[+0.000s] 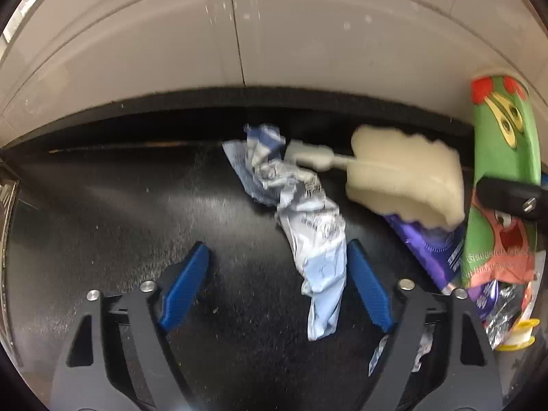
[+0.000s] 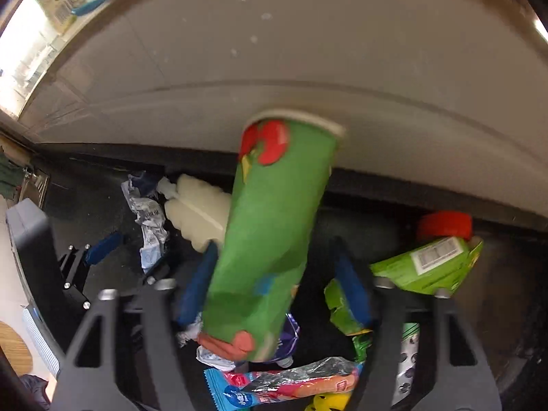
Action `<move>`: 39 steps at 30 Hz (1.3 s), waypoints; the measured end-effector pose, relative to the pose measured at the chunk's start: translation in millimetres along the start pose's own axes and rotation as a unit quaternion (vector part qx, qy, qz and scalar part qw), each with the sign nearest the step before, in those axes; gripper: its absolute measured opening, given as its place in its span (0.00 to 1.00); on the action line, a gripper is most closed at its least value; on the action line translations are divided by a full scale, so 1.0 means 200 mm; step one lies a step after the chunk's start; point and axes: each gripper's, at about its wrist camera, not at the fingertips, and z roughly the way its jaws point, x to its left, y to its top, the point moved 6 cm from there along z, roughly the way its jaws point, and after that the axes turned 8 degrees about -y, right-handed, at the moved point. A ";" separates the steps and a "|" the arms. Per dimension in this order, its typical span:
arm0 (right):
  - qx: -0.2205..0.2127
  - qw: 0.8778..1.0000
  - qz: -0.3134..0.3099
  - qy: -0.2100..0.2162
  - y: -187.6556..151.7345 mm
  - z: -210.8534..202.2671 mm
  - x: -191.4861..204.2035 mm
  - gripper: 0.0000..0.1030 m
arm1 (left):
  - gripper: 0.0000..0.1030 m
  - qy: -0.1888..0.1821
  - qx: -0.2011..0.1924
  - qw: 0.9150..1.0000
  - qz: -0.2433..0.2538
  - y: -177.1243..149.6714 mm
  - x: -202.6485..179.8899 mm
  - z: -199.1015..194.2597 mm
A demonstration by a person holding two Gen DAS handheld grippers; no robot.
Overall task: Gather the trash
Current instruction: 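Grasp the crumpled foil wrapper with the left tool while the right tool grasps the green paper cup, then carry both items over the black bin and open both tools to drop them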
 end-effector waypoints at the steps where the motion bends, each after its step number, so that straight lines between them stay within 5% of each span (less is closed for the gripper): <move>1: -0.002 1.000 0.001 0.005 0.00 0.00 0.01 0.49 | 0.53 -0.001 -0.004 1.000 0.002 0.01 -0.01 -0.01; 3: -0.009 1.000 -0.006 0.002 -0.01 -0.03 0.02 0.45 | 0.26 -0.003 0.002 1.000 0.002 0.02 -0.02 -0.02; 4: -0.013 1.000 -0.008 0.007 -0.03 -0.06 0.02 0.45 | 0.23 -0.010 0.006 1.000 -0.004 0.02 -0.03 -0.03; 11: -0.070 0.997 -0.029 0.007 -0.19 -0.40 0.04 0.44 | 0.21 -0.017 -0.004 1.000 -0.007 -0.06 -0.07 -0.34; 21: -0.092 0.995 -0.037 -0.013 -0.67 -0.78 -0.01 0.44 | 0.21 -0.016 0.009 0.999 0.028 -0.49 -0.13 -0.84; 27: -0.104 0.994 -0.039 -0.018 -0.87 -0.89 0.00 0.45 | 0.21 -0.018 0.014 0.999 0.025 -0.67 -0.14 -0.94; 39: -0.125 0.989 -0.072 0.013 -0.97 -1.02 0.21 0.45 | 0.21 0.016 -0.017 1.000 0.010 -0.83 0.02 -1.21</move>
